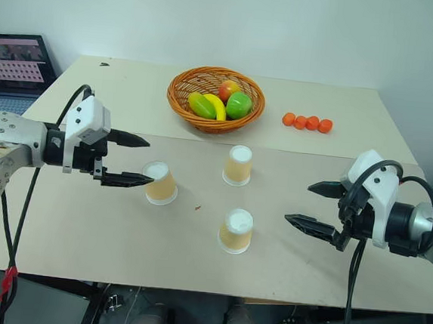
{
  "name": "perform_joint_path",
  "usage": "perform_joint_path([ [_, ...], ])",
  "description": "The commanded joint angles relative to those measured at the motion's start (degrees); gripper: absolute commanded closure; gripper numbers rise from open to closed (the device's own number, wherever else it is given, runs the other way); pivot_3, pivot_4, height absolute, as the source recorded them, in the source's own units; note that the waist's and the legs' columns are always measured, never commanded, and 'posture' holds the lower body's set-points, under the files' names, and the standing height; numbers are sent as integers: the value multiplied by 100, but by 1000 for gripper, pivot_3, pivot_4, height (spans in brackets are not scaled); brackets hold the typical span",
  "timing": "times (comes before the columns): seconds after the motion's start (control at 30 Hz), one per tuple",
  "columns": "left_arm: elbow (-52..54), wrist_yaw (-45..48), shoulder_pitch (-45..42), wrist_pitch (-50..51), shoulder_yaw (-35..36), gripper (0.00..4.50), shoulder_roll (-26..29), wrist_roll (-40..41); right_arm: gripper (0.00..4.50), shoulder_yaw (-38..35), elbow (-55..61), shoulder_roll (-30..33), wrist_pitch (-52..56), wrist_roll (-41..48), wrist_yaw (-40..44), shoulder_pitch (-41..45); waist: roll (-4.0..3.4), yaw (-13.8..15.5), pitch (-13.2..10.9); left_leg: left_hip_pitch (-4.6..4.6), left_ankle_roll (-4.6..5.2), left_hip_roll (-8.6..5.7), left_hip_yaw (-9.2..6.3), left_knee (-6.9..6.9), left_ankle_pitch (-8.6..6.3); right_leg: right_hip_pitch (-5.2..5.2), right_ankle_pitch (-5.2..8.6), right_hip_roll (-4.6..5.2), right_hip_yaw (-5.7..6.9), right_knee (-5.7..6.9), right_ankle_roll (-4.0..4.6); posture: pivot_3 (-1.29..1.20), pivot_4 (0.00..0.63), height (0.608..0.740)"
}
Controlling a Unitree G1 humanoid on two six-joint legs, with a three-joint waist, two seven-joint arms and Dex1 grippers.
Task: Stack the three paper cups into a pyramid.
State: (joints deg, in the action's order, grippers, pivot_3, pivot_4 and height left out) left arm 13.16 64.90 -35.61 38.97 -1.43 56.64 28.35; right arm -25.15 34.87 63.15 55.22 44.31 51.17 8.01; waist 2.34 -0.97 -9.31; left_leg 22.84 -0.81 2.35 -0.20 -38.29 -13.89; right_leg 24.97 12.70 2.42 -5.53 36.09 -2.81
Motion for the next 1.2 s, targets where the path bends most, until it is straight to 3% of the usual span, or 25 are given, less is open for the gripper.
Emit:
perform_joint_path([
  [0.03,-4,-96,-97,40,162,35,-111,68,0,11,129,6,53,115,-239,272,0,0,0,0,0,0,0,0,0,0,0,0,0,0,0,0,150,734],
  [0.13,-43,-245,-328,328,300,35,-358,347,0,172,176,-138,165,210,-536,440,0,-2,0,-2,0,1,0,-5,0,-2,0,0,1,5,0,0,150,734],
  [0.3,-168,-357,-821,1538,661,35,-350,1123,0,-259,180,-415,363,417,-1116,471,2,8,-1,6,0,1,-4,-7,0,3,-1,-3,1,7,1,0,150,734],
  [0.47,-66,-194,-743,1506,631,35,-85,1097,0,-676,560,-650,359,369,-1177,-452,2,9,-1,6,4,-2,-5,-7,-2,3,-9,0,1,7,15,0,150,734],
  [0.63,-169,-436,409,1053,1590,35,-156,1082,0,-1065,764,-1507,-142,328,-1505,-1187,1,-38,0,3,4,-1,-2,-12,-3,2,-9,1,-1,14,16,0,150,734],
  [0.73,-113,-807,1029,659,2017,35,-476,1019,0,-973,798,-1658,-349,159,-1562,-1374,0,-92,0,-9,3,4,1,-12,-2,-5,-9,-1,-3,19,15,0,150,734],
  [0.93,502,-1363,2181,-364,1894,35,-1078,396,0,-549,879,-1920,-498,229,-1779,-1295,3,-77,-1,-68,0,8,0,-13,-1,-72,7,-5,0,9,-8,0,150,734],
  [1.2,1079,-1552,3017,-654,1964,35,-1469,522,0,-306,1220,-1961,-424,543,-1758,-1621,3,-39,-1,-69,0,10,0,-14,-1,-72,5,-5,0,10,-7,0,150,734],
])
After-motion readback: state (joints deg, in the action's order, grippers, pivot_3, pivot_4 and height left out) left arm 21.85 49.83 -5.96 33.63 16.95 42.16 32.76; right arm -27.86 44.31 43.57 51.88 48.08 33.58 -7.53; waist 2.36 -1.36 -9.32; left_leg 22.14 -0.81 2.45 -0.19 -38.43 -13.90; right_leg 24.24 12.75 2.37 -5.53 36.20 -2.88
